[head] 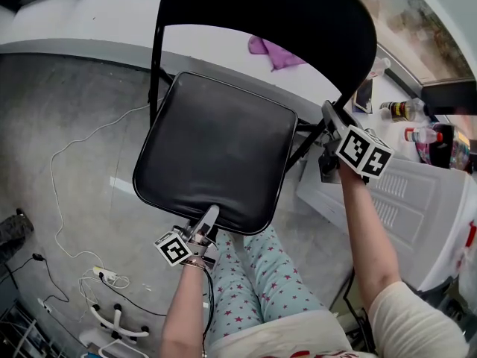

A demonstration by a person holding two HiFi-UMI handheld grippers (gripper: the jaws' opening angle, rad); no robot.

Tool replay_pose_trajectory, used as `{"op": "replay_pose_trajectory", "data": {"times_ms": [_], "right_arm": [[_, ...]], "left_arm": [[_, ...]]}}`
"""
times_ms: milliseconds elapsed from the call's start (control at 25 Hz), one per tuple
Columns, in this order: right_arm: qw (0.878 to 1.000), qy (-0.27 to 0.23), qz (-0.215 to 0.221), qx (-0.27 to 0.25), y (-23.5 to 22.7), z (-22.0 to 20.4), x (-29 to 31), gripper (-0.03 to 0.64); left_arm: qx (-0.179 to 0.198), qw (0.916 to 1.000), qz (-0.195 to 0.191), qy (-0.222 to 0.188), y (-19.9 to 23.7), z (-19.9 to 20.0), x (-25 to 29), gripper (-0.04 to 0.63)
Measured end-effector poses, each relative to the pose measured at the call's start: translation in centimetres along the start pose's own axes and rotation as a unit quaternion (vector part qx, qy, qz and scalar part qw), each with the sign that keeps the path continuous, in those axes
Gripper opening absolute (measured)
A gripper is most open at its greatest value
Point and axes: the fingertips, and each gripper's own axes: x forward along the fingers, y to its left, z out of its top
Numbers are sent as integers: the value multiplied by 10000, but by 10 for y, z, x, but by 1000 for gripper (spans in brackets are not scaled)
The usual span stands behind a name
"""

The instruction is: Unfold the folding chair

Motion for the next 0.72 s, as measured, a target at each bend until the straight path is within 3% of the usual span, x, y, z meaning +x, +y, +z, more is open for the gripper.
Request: {"op": "replay_pose_trajectory", "data": {"times_ms": [320,560,720], "right_arm": [[9996,174,221,-13,16,-28,-18,110],[9972,457,275,-531,35,-68,-31,81],[9954,605,321,-674,41,-88,-38,71]], "left_arm": [[-116,9998,-121,126,26,-16,-24,233],[-583,9980,54,252,69,-42,-53,242],[-552,9979,48,333,84,-50,-60,255]]}}
